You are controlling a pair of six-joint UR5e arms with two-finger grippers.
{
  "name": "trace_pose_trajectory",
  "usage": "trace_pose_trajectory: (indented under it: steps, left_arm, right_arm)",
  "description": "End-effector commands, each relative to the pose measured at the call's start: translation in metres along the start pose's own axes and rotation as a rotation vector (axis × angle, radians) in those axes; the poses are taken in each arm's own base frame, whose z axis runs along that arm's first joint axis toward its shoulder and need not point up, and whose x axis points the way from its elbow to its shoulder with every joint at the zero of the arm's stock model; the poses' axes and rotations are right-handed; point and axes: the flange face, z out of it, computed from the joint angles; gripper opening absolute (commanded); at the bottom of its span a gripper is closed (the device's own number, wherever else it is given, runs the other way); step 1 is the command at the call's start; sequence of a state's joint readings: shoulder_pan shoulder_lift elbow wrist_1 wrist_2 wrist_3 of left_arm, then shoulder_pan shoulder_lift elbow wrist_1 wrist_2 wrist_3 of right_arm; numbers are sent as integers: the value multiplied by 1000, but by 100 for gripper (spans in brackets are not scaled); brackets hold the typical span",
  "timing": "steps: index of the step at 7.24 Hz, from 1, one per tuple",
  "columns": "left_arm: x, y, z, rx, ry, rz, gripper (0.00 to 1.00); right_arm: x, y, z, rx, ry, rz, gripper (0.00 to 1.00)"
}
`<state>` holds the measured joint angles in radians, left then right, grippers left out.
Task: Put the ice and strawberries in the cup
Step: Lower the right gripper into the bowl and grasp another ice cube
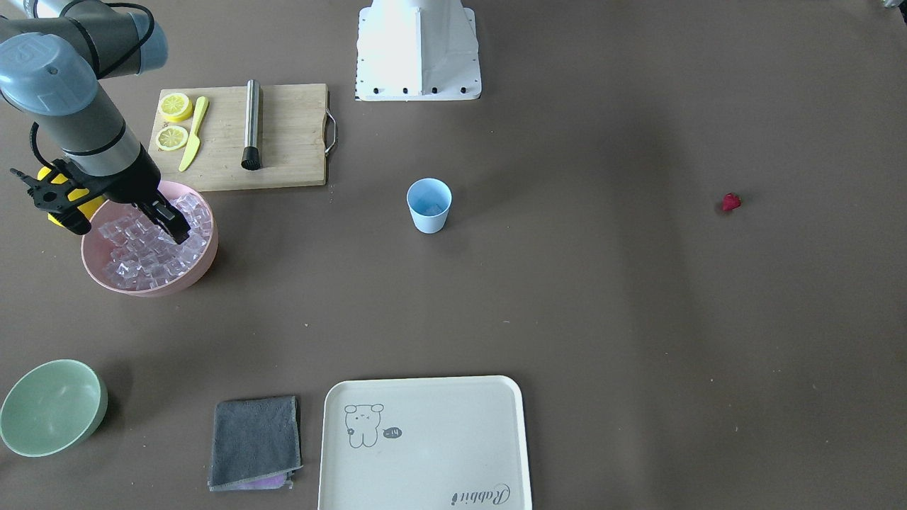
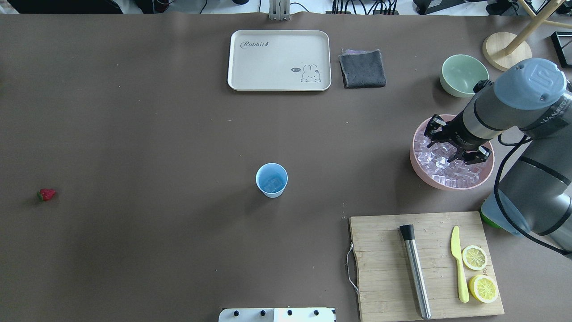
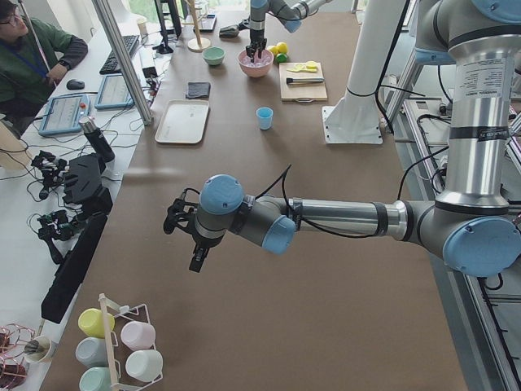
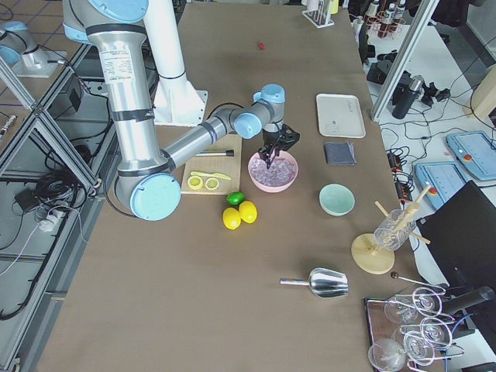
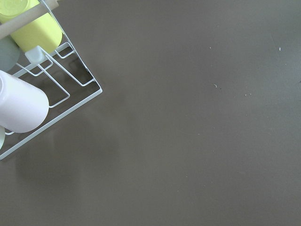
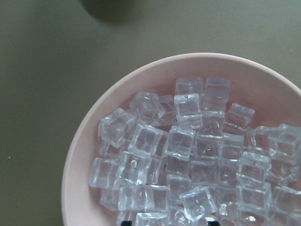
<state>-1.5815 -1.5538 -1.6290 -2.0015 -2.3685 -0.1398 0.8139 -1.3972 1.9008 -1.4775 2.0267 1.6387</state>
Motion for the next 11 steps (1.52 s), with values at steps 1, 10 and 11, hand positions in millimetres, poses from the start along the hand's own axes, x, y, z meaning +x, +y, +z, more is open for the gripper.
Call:
trace_pose_trajectory:
  steps: [1,10,11]
  left_arm:
    - [8,-4,-7,14,2,13,98]
    - [15,-17,-11,24,4,24,98]
    - [16,-17,-12,26,4,26,98]
  right_arm:
    - [5,-1,6,-2,17,10,62]
    - [7,5,38,1,77,1,57]
    - [10,4,40,2,82,-1,56]
